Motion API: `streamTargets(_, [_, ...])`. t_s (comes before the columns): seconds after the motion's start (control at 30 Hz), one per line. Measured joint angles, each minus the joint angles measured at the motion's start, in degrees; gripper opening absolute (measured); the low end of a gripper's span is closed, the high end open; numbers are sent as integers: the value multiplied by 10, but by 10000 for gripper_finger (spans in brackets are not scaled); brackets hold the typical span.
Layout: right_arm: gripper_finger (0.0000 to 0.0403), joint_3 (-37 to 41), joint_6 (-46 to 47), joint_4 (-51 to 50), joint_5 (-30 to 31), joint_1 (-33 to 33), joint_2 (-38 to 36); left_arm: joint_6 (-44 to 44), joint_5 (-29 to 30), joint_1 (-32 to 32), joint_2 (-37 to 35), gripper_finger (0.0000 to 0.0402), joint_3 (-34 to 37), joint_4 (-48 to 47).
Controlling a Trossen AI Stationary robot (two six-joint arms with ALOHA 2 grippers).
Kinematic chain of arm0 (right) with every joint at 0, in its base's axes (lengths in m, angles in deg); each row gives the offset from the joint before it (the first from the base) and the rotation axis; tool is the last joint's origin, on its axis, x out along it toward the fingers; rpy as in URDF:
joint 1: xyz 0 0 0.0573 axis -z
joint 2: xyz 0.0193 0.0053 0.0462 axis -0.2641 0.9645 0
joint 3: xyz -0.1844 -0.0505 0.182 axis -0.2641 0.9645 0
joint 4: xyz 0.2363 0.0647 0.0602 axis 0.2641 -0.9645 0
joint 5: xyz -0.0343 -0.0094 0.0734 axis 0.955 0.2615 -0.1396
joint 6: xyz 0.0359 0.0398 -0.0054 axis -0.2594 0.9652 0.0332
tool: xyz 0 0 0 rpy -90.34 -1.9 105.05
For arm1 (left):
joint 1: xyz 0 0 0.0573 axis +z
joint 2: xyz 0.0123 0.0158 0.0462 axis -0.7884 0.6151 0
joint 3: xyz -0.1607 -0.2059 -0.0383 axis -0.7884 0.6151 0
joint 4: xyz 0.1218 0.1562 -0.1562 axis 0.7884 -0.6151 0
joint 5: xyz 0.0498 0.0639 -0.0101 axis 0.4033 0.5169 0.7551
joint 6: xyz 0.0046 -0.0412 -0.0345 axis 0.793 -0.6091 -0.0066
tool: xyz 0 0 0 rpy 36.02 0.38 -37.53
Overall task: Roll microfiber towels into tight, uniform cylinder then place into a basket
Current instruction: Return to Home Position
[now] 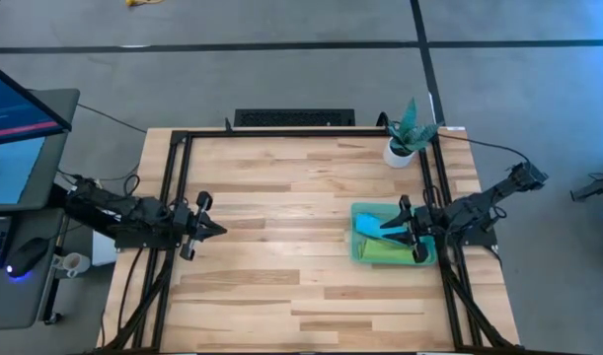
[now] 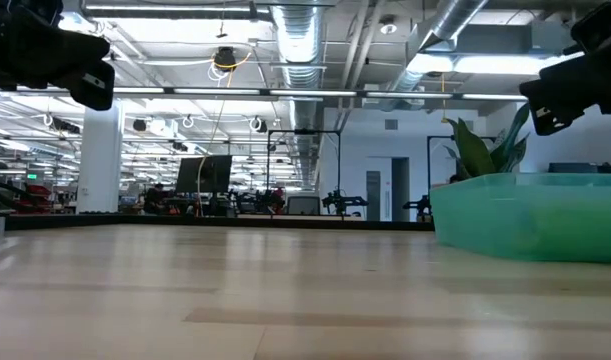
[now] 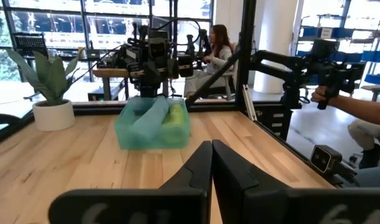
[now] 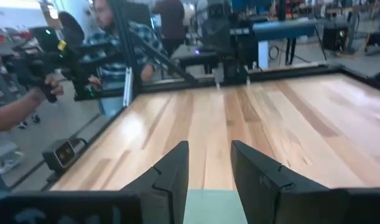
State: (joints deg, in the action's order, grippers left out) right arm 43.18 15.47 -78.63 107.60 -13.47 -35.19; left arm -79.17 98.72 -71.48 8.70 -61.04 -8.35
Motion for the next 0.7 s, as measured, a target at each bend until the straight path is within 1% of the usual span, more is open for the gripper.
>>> streamTargets(0.2, [146, 0, 4, 0, 0, 0, 14, -1, 0, 0, 0, 0, 0, 0])
streamTargets(0.7, [144, 0, 4, 0, 0, -1, 14, -5, 0, 0, 0, 0, 0, -1])
